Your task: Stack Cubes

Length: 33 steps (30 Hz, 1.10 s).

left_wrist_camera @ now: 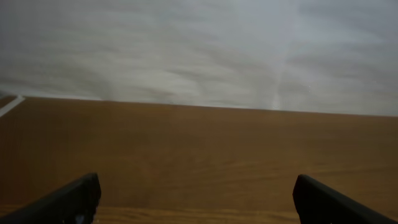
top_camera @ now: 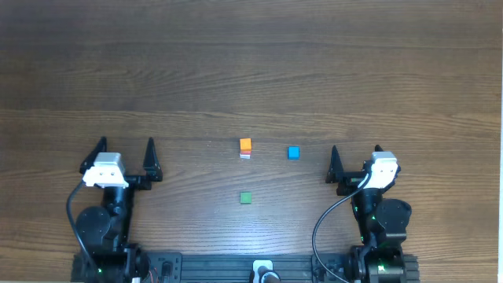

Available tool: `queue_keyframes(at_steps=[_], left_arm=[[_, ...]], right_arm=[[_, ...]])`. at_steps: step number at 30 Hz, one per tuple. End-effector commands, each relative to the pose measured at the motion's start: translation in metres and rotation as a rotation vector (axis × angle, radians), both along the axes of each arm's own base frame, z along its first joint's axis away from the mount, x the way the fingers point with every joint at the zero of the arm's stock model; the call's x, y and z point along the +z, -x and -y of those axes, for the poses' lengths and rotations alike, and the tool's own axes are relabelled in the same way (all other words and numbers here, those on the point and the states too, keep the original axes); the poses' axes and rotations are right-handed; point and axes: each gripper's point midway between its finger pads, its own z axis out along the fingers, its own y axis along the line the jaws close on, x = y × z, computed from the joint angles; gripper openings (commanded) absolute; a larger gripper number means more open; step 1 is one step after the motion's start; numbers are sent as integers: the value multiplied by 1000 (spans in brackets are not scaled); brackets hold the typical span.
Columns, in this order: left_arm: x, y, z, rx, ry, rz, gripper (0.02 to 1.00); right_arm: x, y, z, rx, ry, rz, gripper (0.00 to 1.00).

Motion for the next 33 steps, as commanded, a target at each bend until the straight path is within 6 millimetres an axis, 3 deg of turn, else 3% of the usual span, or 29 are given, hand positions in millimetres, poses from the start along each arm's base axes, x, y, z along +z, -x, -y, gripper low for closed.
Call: queue_keyframes(at_steps=[1, 3, 33], left_arm=[[-13, 1, 3, -20, -12, -30, 1000], [-21, 1, 3, -23, -8, -60, 998], [-22, 1, 3, -23, -8, -64, 998]], right_arm=[[-2, 0, -1, 7, 0, 2, 993], [-2, 0, -1, 7, 0, 2, 991], [-2, 0, -1, 7, 0, 2, 991]])
